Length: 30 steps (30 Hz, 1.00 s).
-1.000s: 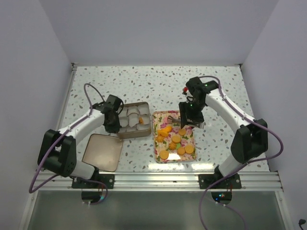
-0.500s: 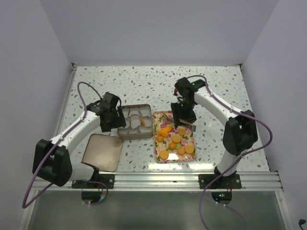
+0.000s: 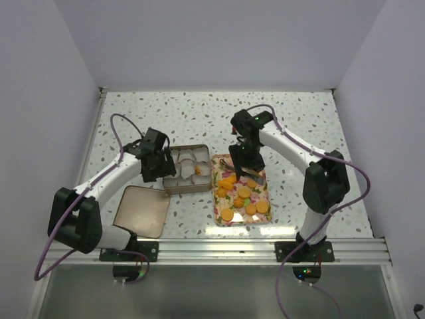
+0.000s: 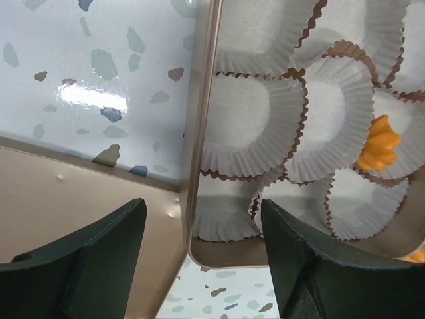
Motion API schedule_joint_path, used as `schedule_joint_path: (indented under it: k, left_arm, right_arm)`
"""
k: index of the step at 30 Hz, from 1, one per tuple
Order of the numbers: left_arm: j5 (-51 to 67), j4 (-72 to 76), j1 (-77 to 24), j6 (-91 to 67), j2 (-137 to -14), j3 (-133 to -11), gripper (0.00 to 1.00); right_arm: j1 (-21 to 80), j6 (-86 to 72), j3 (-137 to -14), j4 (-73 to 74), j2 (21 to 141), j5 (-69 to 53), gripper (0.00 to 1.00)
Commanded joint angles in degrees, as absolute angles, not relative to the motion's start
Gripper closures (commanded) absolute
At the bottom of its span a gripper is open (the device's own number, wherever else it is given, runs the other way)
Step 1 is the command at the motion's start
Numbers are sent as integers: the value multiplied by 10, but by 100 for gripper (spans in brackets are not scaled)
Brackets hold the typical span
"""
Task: Pack the cookies
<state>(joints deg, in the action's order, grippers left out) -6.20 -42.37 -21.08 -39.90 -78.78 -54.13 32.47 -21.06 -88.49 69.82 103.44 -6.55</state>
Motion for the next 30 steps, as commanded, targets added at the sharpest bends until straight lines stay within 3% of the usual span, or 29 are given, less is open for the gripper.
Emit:
schedule_joint_path:
  k: [1, 8, 20, 30]
  left_arm:
    - [-67, -381, -212, -402, -791, -525, 25]
    - [-5, -310, -212, -417, -801, -502, 28]
    - [28, -266, -212, -455, -858, -566, 29]
    - [18, -311, -212, -453, -868, -613, 28]
  right_arm:
    - [343, -233, -896, 706, 1042, -56, 43]
    - [344, -229, -893, 719, 1041, -41, 42]
    - [344, -228, -889, 716, 1045, -42, 42]
    - [344, -225, -874, 717, 1039, -35, 42]
